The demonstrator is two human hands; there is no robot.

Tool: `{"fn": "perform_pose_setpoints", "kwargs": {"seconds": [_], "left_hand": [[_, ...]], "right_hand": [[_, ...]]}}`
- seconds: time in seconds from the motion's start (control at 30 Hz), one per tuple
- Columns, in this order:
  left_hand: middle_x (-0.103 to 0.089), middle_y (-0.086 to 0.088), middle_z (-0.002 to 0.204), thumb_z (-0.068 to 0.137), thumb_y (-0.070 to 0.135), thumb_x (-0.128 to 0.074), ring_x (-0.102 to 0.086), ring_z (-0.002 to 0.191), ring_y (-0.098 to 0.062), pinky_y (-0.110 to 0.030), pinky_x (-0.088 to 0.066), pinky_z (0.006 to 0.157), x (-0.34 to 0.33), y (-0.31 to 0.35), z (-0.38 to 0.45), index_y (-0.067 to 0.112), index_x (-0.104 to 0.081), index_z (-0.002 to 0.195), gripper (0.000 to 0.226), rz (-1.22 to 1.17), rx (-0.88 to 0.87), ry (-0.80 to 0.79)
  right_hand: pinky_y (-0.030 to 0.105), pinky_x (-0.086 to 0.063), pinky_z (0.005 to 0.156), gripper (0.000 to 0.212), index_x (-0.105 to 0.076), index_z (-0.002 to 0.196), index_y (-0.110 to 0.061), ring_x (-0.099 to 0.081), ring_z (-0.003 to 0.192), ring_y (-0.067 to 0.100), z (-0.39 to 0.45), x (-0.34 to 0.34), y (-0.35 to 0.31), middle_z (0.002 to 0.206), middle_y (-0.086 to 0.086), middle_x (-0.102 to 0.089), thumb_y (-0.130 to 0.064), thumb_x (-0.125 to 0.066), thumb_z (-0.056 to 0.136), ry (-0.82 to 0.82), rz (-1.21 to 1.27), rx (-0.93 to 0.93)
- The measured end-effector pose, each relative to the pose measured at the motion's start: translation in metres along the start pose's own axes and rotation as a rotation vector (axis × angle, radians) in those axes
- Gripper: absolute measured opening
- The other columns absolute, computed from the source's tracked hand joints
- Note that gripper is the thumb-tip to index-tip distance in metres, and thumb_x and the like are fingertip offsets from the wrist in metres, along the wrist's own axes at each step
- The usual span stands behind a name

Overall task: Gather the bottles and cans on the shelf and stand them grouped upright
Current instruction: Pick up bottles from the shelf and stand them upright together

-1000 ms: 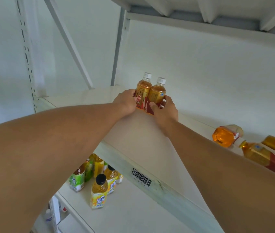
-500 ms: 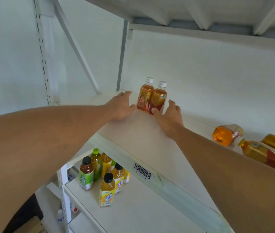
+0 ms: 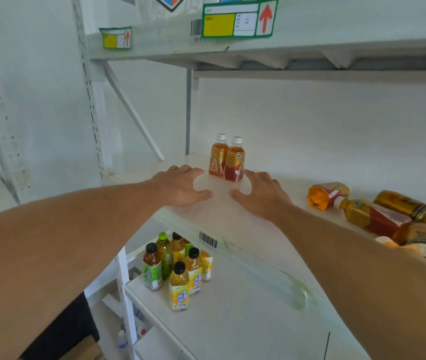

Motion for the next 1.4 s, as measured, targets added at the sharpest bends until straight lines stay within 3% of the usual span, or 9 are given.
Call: {"fn": "perform_pose_setpoints", "kwargs": {"seconds": [0.3,0.47,0.63,0.77,0.93,1.1,1.27,1.33,1.4], "left_hand": [[-0.026,0.005,0.175,0.081,0.096,-0.037,-0.028,0.158,-0.029,-0.056,-0.035,0.118,0.009,0.045,-0.053,0.047,-0.02,0.166,0.099,-0.068,-0.124,0.036],[-0.023,0.006,0.176,0.074,0.102,-0.035,-0.03,0.157,-0.026,-0.056,-0.037,0.118,0.0,0.087,-0.079,0.045,-0.022,0.165,0.108,-0.164,-0.248,0.021],[-0.028,0.003,0.174,0.079,0.098,-0.04,-0.031,0.157,-0.028,-0.054,-0.038,0.117,0.001,0.136,-0.111,0.042,-0.025,0.165,0.104,-0.165,-0.309,-0.02],[-0.031,0.002,0.173,0.081,0.097,-0.037,-0.033,0.156,-0.028,-0.051,-0.041,0.115,0.024,0.175,-0.136,0.042,-0.024,0.166,0.102,-0.122,-0.363,0.009],[-0.025,0.001,0.175,0.083,0.095,-0.035,-0.029,0.158,-0.031,-0.051,-0.036,0.119,0.042,0.216,-0.157,0.042,-0.02,0.168,0.101,-0.084,-0.345,-0.013],[-0.03,-0.002,0.172,0.077,0.096,-0.031,-0.033,0.155,-0.033,-0.05,-0.037,0.117,0.044,0.265,-0.177,0.043,-0.024,0.166,0.104,-0.088,-0.344,-0.042],[-0.017,0.001,0.178,0.081,0.097,-0.023,-0.024,0.161,-0.033,-0.054,-0.029,0.123,0.036,0.31,-0.192,0.042,-0.022,0.168,0.103,-0.127,-0.348,-0.058],[-0.02,0.001,0.178,0.078,0.098,-0.023,-0.027,0.16,-0.033,-0.053,-0.029,0.121,0.032,0.328,-0.195,0.042,-0.025,0.167,0.105,-0.186,-0.324,-0.075],[-0.034,-0.001,0.172,0.073,0.099,-0.025,-0.039,0.153,-0.036,-0.051,-0.036,0.114,0.026,0.345,-0.199,0.042,-0.028,0.165,0.108,-0.247,-0.268,-0.09]], "right_hand": [[0.053,-0.04,0.114,0.085,-0.027,0.165,-0.04,-0.035,0.15,0.033,-0.09,0.03,0.002,0.17,0.001,-0.031,-0.08,-0.045,0.092,0.016,-0.129,-0.06],[0.054,-0.032,0.119,0.083,-0.03,0.165,-0.037,-0.029,0.155,0.033,-0.144,0.06,0.009,0.17,0.004,-0.031,-0.077,-0.045,0.094,0.016,-0.23,-0.123],[0.058,-0.042,0.113,0.083,-0.035,0.162,-0.038,-0.032,0.153,0.037,-0.194,0.09,0.025,0.169,0.004,-0.032,-0.078,-0.048,0.09,0.007,-0.257,-0.148],[0.053,-0.044,0.108,0.077,-0.041,0.157,-0.037,-0.039,0.147,0.035,-0.227,0.124,0.045,0.159,0.005,-0.045,-0.075,-0.049,0.091,0.074,-0.277,-0.162],[0.049,-0.05,0.093,0.053,-0.06,0.129,-0.045,-0.058,0.123,0.033,-0.265,0.166,0.085,0.124,0.0,-0.061,-0.072,-0.043,0.086,0.118,-0.188,-0.175],[0.053,-0.043,0.101,0.065,-0.061,0.128,-0.043,-0.047,0.136,0.035,-0.297,0.201,0.137,0.146,0.002,-0.055,-0.071,-0.024,0.082,0.11,-0.133,-0.254],[0.045,-0.04,0.084,0.052,-0.058,0.137,-0.036,-0.054,0.124,0.04,-0.328,0.214,0.191,0.139,0.012,-0.055,-0.061,-0.035,0.098,0.165,-0.124,-0.307],[0.046,-0.045,0.088,0.047,-0.063,0.132,-0.028,-0.056,0.124,0.04,-0.336,0.212,0.202,0.131,0.013,-0.059,-0.056,-0.037,0.105,0.165,-0.145,-0.266],[0.048,-0.046,0.095,0.052,-0.059,0.139,-0.031,-0.054,0.129,0.039,-0.345,0.209,0.217,0.139,0.013,-0.055,-0.062,-0.036,0.104,0.162,-0.135,-0.282]]}}
Point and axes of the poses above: each hand's wrist, its own z-axis towards the middle knuckle, its own x-axis out of the back of the hand, y = z × x, the point moved 8 cm from there along z, towards the middle knuckle
